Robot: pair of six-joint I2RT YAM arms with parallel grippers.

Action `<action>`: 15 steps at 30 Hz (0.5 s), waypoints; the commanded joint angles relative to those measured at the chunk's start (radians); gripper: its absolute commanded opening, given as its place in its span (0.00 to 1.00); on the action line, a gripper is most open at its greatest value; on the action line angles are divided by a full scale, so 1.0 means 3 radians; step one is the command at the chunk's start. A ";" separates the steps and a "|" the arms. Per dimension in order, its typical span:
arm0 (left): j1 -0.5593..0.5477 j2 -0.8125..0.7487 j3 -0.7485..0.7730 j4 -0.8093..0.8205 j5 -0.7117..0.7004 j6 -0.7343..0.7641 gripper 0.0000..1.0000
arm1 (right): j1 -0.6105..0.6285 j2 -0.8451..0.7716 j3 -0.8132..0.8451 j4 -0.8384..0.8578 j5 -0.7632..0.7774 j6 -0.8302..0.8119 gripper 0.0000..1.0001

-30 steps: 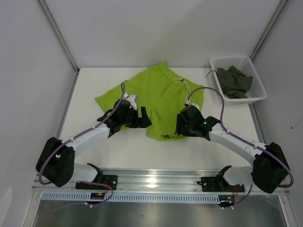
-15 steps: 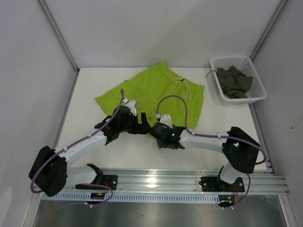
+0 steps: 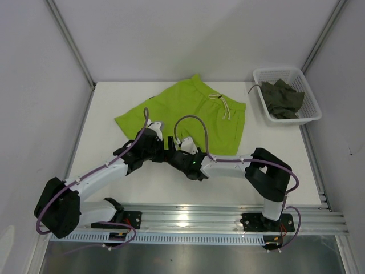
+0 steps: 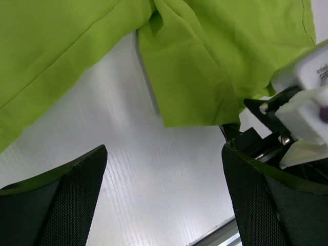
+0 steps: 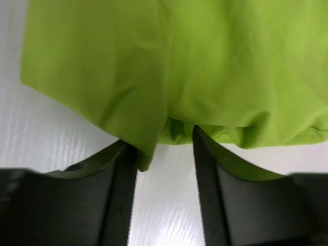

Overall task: Fold and stack the shorts
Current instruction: Flatten the shorts out

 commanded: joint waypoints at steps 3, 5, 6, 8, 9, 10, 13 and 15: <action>-0.0030 -0.0027 0.0061 0.0102 0.0098 0.0031 0.95 | 0.0013 0.0111 0.0081 0.0204 0.0112 -0.0147 0.29; -0.0025 -0.0017 0.0061 0.0102 0.0098 0.0036 0.95 | 0.0013 0.0070 0.0055 0.0265 0.0001 -0.0203 0.07; -0.0025 -0.0017 0.0066 0.0102 0.0103 0.0036 0.95 | 0.0013 0.0029 0.0010 0.0291 -0.0051 -0.0224 0.00; -0.0030 0.0004 0.0076 0.0102 0.0113 0.0036 0.95 | 0.0028 -0.0169 -0.0082 0.0362 -0.0163 -0.0280 0.00; -0.0025 0.0009 0.0076 0.0102 0.0118 0.0036 0.95 | 0.0033 -0.0272 -0.0149 0.0454 -0.0245 -0.0301 0.00; -0.0025 0.0014 0.0076 0.0102 0.0133 0.0036 0.95 | 0.0063 -0.0384 -0.0286 0.0480 -0.0276 -0.0336 0.00; -0.0025 0.0029 0.0097 0.0107 0.0159 0.0036 0.95 | 0.0094 -0.0895 -0.0491 0.0501 -0.0419 -0.0388 0.00; -0.0025 0.0060 0.0122 0.0117 0.0180 0.0036 0.95 | 0.0100 -0.1289 -0.0558 0.0419 -0.0511 -0.0428 0.00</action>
